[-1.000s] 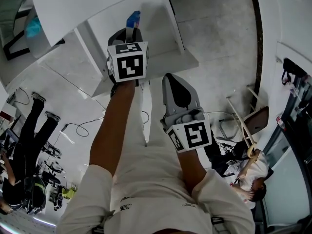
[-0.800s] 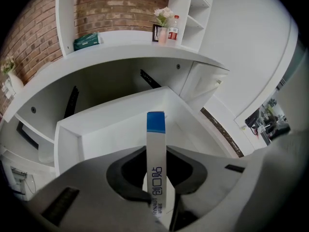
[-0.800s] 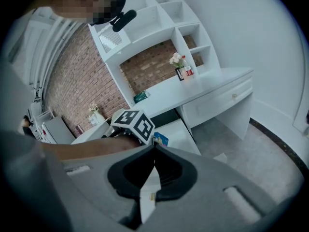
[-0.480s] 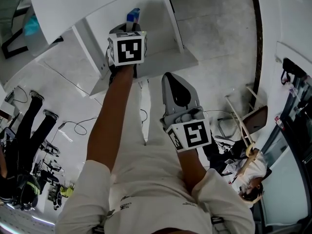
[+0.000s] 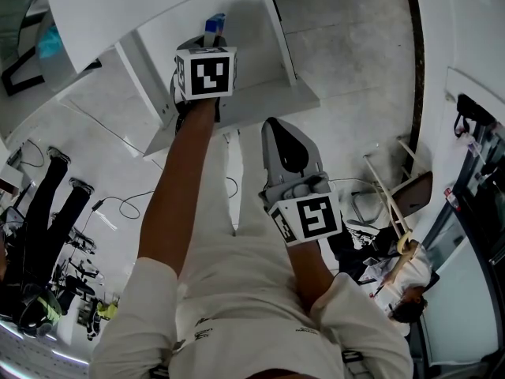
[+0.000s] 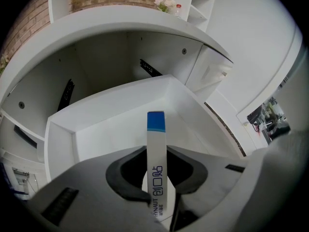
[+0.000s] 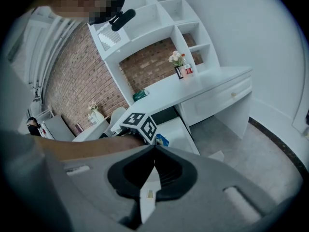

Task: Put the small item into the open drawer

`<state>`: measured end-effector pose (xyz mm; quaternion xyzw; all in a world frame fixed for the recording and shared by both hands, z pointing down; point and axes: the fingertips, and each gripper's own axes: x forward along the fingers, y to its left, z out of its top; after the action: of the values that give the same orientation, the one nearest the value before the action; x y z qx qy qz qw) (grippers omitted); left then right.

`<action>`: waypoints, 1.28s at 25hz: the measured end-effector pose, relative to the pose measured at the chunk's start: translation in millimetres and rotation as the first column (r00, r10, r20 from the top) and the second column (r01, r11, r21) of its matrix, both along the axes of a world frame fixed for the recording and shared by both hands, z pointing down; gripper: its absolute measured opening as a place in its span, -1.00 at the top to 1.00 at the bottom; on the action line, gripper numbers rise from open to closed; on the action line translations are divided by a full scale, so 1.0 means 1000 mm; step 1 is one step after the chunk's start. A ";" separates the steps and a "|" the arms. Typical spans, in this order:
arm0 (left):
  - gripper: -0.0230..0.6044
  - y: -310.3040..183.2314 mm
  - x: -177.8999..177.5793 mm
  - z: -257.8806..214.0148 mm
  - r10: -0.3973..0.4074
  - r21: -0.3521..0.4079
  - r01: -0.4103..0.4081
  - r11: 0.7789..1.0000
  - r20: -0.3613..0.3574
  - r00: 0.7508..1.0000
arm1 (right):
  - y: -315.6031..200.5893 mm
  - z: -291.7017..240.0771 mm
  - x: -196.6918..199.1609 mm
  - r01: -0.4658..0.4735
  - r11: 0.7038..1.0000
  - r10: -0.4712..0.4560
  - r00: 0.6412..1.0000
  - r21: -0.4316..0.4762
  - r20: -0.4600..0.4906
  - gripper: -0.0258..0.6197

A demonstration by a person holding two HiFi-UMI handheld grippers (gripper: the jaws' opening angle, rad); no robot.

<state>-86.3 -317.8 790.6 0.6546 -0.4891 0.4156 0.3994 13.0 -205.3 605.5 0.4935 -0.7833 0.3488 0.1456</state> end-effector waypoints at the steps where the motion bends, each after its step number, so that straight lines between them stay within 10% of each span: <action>1: 0.65 -0.001 0.000 0.000 -0.002 0.002 0.002 1.000 -0.001 1.000 | 0.000 0.000 0.000 0.000 1.000 0.000 1.000 0.000 0.001 0.93; 17: 0.51 0.000 -0.001 -0.026 -0.005 0.039 0.006 0.999 -0.011 1.000 | 0.001 -0.015 0.006 -0.035 0.999 0.035 0.999 0.031 0.003 0.93; 32: 0.54 0.010 -0.016 -0.154 -0.006 0.183 0.015 0.983 -0.048 0.999 | -0.004 -0.092 -0.005 -0.049 0.989 0.052 0.998 0.141 -0.019 0.93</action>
<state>-102.3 -307.4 636.9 0.6958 -0.5192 0.3509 0.3510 8.0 -209.2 513.2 0.5261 -0.7914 0.2910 0.1104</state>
